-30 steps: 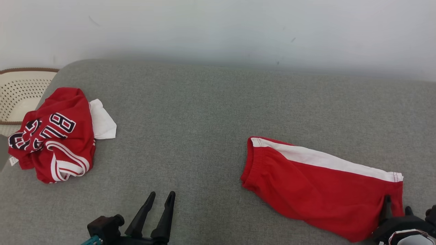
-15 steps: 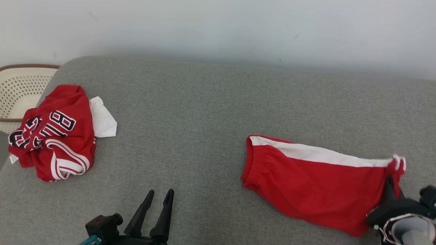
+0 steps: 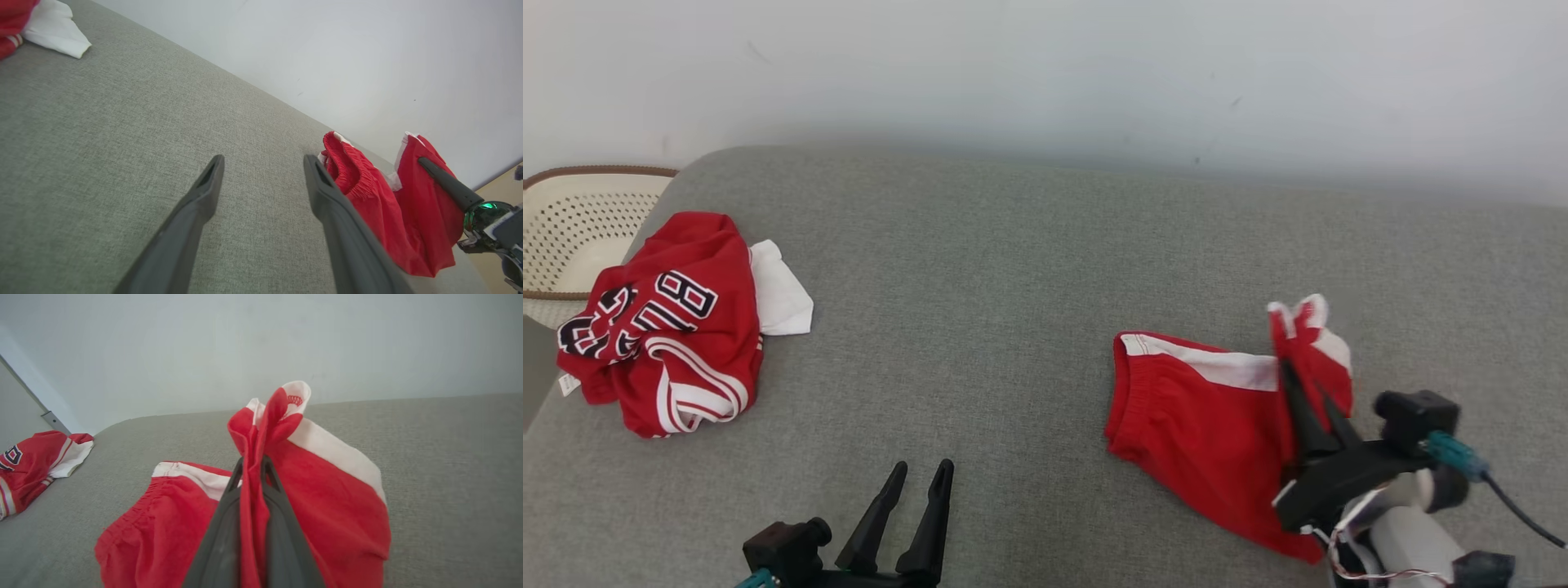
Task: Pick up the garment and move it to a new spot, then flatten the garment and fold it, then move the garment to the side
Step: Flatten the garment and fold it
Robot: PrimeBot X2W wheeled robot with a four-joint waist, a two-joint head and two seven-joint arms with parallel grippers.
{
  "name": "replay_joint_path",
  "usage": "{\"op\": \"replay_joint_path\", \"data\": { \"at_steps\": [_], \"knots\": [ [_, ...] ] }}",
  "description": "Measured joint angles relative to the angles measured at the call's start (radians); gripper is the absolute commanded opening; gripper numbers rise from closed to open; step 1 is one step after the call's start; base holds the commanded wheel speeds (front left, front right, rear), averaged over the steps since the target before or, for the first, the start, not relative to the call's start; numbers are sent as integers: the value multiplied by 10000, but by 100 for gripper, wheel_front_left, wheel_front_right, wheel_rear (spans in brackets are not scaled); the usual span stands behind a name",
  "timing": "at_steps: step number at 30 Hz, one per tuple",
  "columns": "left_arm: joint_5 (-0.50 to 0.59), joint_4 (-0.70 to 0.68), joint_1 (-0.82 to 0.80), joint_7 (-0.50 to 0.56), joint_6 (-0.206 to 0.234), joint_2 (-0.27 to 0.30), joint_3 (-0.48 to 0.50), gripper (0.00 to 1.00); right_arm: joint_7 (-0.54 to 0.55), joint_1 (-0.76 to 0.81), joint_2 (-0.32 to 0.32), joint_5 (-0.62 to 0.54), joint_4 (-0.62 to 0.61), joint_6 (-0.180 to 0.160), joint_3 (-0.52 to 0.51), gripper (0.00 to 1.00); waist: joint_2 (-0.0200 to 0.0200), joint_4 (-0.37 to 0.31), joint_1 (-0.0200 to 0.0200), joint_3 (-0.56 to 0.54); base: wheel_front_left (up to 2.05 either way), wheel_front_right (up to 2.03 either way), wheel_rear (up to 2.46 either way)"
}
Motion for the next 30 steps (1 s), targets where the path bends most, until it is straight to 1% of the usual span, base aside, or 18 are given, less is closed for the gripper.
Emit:
{"op": "replay_joint_path", "data": {
  "at_steps": [6,9,14,15,16,17,20,24,26,28,30],
  "knots": [
    [-40,8,64,0,0,-50,-71,100,-2,-571,121,727,92,0,1687,0,0,219,0,-18,0,0,0],
    [-52,12,61,2,0,-73,-215,100,-2,-895,213,972,286,0,2199,0,0,363,0,-5,0,0,0],
    [-148,71,-13,2,-2,-67,-504,100,0,-1246,407,1275,940,0,2771,0,0,647,0,34,0,0,0],
    [-150,77,-56,0,0,-59,-523,100,0,-1291,445,1325,1091,0,2882,9,0,705,0,44,0,0,0],
    [-153,69,-81,0,-2,-58,-533,100,0,-1356,491,1388,1183,0,2932,60,0,757,0,54,0,0,0],
    [-161,71,-81,0,-2,-59,-531,100,-2,-1431,537,1452,1237,0,2978,100,0,804,0,66,0,0,0],
    [-238,77,-78,0,0,-58,-489,100,0,-1635,677,1609,1294,0,2976,100,0,877,0,102,0,0,0],
    [-236,67,-66,0,-2,-61,-322,100,-2,-1803,732,1638,614,0,2548,100,0,801,0,101,0,0,0],
    [-224,59,-58,0,0,-63,-253,100,-2,-1792,725,1616,138,0,2092,100,0,721,-1,91,0,0,0],
    [-211,46,-57,0,0,-75,-257,100,-2,-1771,648,1517,-257,0,1317,100,0,636,0,78,0,0,0],
    [-203,29,-57,0,-2,-96,-265,100,-2,-1589,495,1394,-397,0,600,100,0,558,0,56,0,0,0]
  ]
}}
